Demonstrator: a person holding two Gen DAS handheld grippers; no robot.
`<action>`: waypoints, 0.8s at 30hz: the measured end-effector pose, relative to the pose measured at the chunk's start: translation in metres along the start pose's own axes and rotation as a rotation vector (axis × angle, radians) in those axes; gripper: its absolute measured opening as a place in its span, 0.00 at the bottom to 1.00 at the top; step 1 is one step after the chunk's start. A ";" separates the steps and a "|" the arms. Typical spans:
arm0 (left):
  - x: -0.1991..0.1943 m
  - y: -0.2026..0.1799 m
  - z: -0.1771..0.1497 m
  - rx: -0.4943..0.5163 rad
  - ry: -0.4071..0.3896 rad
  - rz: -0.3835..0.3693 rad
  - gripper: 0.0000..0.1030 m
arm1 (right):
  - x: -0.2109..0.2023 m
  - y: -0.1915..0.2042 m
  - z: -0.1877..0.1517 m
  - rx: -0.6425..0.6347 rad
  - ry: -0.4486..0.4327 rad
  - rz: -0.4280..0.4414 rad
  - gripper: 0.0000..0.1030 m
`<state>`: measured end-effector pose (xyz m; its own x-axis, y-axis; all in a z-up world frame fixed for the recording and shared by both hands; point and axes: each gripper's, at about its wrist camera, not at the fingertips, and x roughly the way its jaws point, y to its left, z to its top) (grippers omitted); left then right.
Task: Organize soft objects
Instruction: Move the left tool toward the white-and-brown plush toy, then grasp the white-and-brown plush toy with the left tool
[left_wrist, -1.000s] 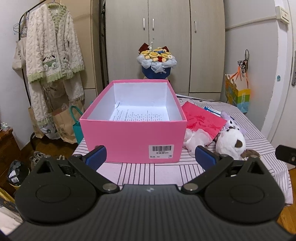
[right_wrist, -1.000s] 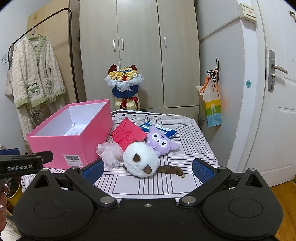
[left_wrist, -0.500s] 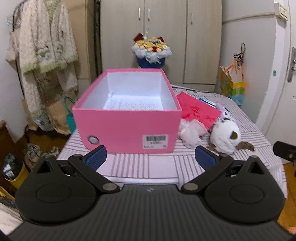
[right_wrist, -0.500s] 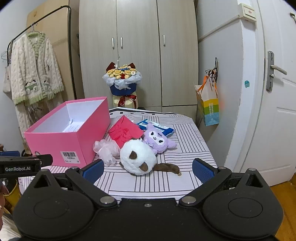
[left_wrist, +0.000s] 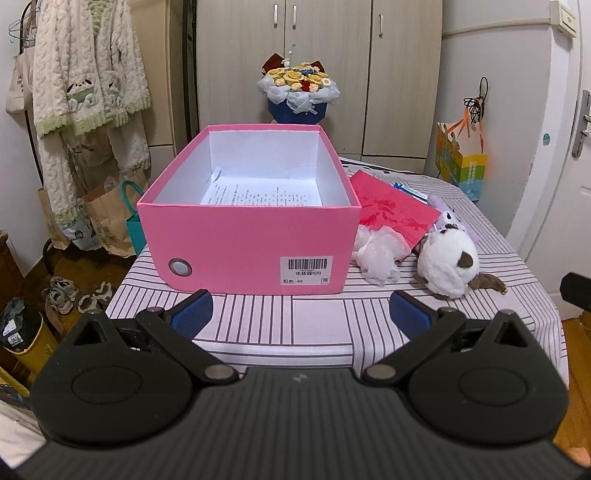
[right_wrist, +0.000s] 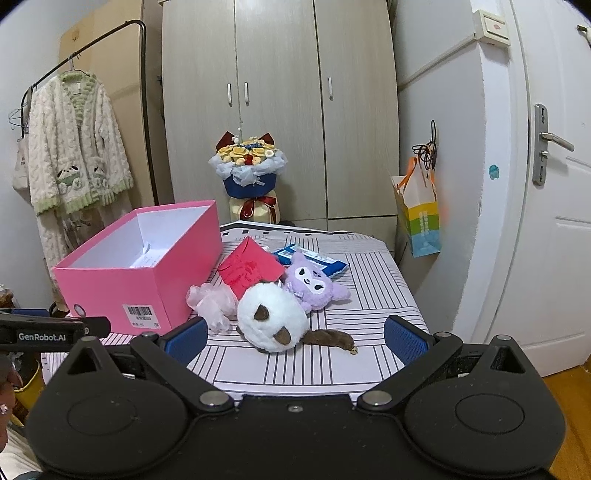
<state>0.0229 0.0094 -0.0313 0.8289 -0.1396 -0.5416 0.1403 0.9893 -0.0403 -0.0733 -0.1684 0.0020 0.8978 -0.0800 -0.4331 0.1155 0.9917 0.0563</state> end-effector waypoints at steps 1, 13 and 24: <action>0.000 0.000 -0.001 0.000 0.000 0.001 1.00 | 0.000 0.001 0.000 -0.003 -0.003 0.001 1.00; 0.012 -0.006 0.002 0.011 0.025 0.006 1.00 | 0.008 0.000 -0.004 -0.022 -0.034 0.058 1.00; 0.043 -0.024 0.003 0.011 -0.010 -0.027 1.00 | 0.038 -0.006 -0.016 -0.111 -0.138 0.083 1.00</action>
<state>0.0568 -0.0202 -0.0507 0.8304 -0.1666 -0.5317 0.1687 0.9846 -0.0451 -0.0467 -0.1752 -0.0297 0.9529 -0.0031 -0.3032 -0.0019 0.9999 -0.0162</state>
